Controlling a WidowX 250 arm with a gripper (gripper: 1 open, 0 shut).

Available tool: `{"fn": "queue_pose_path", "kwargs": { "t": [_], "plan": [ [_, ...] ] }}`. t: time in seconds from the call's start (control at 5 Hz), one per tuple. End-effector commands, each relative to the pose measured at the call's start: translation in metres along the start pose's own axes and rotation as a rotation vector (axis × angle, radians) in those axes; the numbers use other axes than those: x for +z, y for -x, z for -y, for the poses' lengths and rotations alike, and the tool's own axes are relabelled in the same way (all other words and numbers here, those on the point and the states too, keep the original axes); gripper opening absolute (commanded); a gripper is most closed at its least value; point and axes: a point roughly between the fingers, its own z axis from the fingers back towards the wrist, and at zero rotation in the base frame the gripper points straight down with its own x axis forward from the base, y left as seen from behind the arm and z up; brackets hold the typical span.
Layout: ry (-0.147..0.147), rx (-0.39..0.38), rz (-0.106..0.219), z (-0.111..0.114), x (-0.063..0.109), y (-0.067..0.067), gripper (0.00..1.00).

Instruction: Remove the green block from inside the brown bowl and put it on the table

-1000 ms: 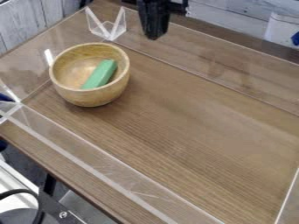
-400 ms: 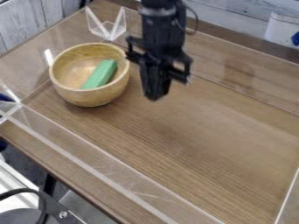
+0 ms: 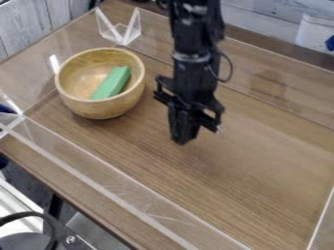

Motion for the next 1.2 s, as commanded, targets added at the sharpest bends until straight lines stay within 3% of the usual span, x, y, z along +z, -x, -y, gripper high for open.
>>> {"fn": "queue_pose_path", "kwargs": {
  "t": [0.0, 1.0],
  "plan": [
    [-0.013, -0.009, 0.028, -0.003, -0.001, -0.012, 0.00],
    [0.006, -0.010, 0.018, -0.007, -0.019, -0.022, 0.00]
  ]
}}
